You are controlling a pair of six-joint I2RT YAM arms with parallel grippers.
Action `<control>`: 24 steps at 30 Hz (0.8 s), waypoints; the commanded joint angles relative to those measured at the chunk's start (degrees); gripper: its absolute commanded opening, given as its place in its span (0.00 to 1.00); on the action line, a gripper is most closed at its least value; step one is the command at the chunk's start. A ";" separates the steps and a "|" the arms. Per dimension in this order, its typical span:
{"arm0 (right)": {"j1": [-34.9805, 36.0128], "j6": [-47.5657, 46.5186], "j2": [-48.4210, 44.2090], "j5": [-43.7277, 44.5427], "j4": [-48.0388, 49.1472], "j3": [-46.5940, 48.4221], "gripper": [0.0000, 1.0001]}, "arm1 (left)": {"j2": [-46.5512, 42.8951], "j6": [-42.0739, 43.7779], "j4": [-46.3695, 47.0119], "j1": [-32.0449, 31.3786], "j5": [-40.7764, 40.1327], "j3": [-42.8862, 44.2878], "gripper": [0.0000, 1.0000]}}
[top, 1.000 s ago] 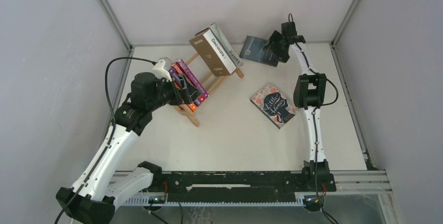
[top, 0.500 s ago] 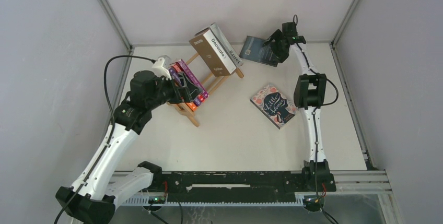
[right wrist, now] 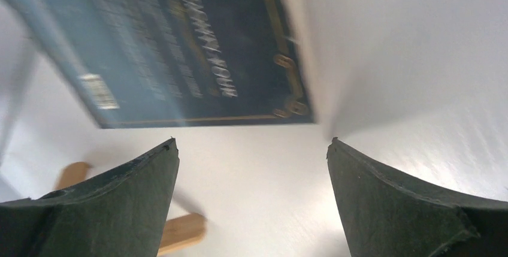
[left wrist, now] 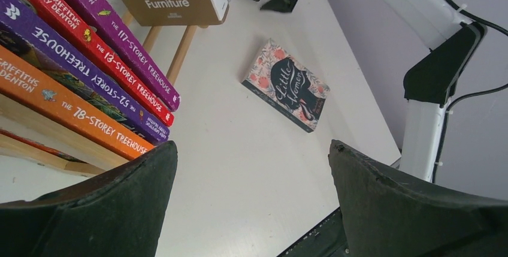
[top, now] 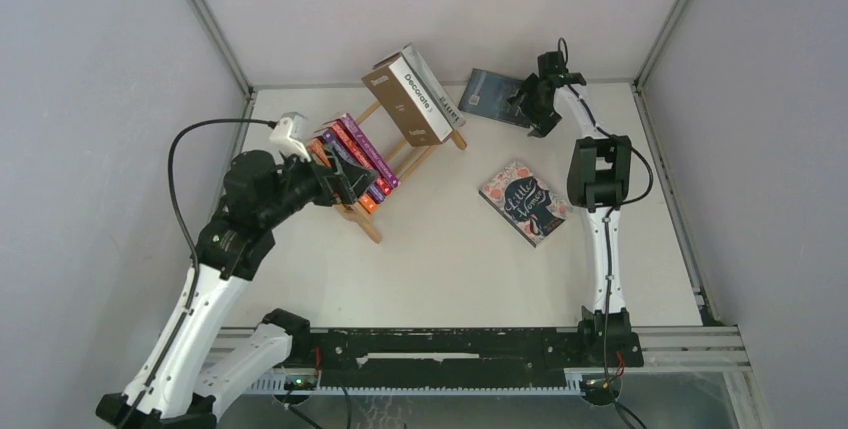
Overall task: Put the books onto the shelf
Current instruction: Pick up the book from the center of the board.
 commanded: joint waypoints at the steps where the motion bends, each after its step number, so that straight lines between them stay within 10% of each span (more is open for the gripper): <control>1: -0.01 -1.73 -4.67 3.14 -4.00 -7.47 1.00 | -3.19 -1.35 0.59 -0.47 -1.10 -1.80 1.00; 24: 0.42 -3.25 -6.92 3.49 1.21 -6.04 1.00 | -7.21 -4.50 -6.40 -2.18 -14.82 -2.33 1.00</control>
